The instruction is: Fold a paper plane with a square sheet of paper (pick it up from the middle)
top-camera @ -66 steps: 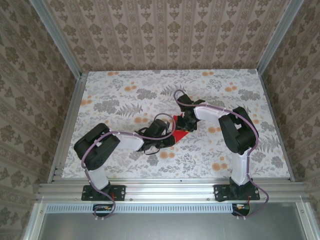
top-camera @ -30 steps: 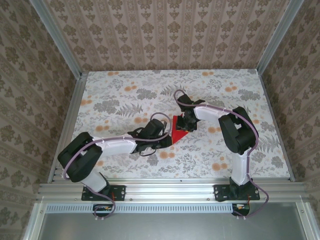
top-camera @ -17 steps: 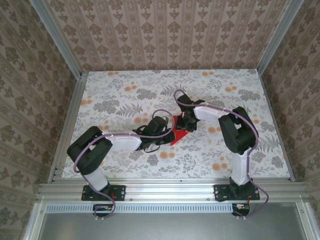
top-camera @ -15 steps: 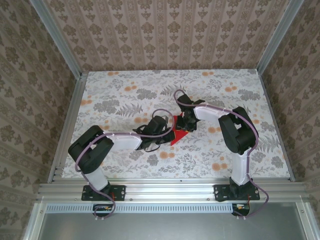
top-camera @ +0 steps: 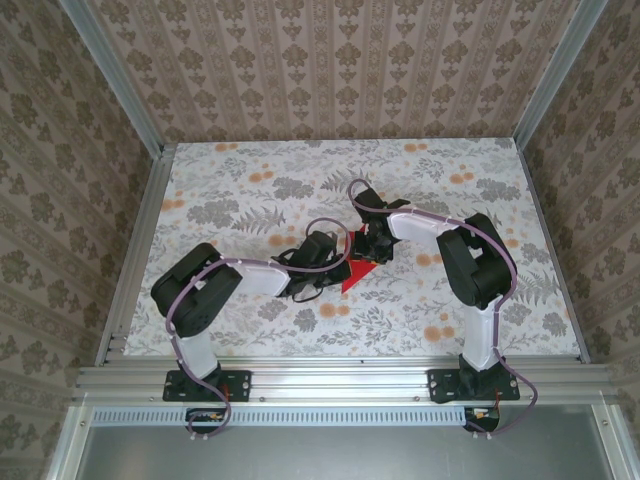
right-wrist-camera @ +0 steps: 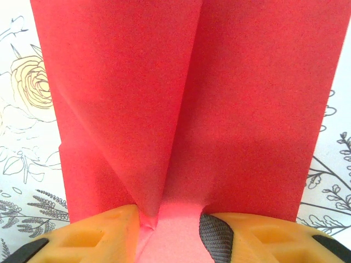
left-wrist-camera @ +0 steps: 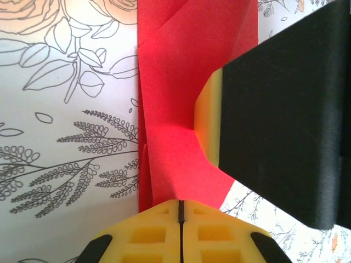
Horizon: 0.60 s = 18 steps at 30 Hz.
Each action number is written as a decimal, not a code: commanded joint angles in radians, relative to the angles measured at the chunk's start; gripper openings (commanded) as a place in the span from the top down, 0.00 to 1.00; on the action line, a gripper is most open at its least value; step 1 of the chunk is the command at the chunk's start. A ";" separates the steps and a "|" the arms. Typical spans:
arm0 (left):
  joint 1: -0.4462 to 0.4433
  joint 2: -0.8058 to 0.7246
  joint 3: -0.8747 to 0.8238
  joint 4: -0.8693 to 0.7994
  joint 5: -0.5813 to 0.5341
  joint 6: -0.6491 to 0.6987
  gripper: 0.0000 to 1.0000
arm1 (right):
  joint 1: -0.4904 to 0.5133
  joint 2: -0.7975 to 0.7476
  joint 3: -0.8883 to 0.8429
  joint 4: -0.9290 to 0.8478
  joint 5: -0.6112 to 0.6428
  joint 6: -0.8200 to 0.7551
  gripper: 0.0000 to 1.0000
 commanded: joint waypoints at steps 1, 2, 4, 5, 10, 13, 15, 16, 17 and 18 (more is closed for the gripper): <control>0.005 0.020 0.029 -0.032 -0.020 -0.006 0.92 | -0.019 0.208 -0.103 -0.040 0.156 0.012 0.55; 0.005 0.023 0.031 -0.038 -0.022 -0.006 0.93 | -0.019 0.207 -0.103 -0.040 0.156 0.012 0.55; 0.005 0.032 0.036 -0.052 -0.024 -0.005 0.93 | -0.021 0.205 -0.105 -0.037 0.150 0.014 0.55; 0.005 0.034 0.038 -0.056 -0.025 -0.005 0.93 | -0.021 0.202 -0.104 -0.036 0.148 0.014 0.55; 0.004 0.045 0.043 -0.076 -0.004 -0.010 0.96 | -0.027 0.169 -0.099 -0.036 0.128 0.010 0.55; 0.004 0.048 0.044 -0.094 -0.004 -0.011 0.97 | -0.032 0.146 -0.093 -0.037 0.115 0.010 0.54; 0.004 0.050 0.044 -0.109 -0.009 -0.012 0.98 | -0.033 0.132 -0.089 -0.036 0.098 0.009 0.54; 0.004 0.051 0.048 -0.120 -0.010 -0.013 0.98 | -0.035 0.121 -0.087 -0.036 0.089 0.009 0.54; 0.004 0.052 0.051 -0.132 -0.010 -0.013 0.98 | -0.036 0.111 -0.082 -0.033 0.076 0.007 0.54; 0.004 0.054 0.054 -0.147 -0.010 -0.014 0.99 | -0.042 0.093 -0.080 -0.024 0.045 0.002 0.54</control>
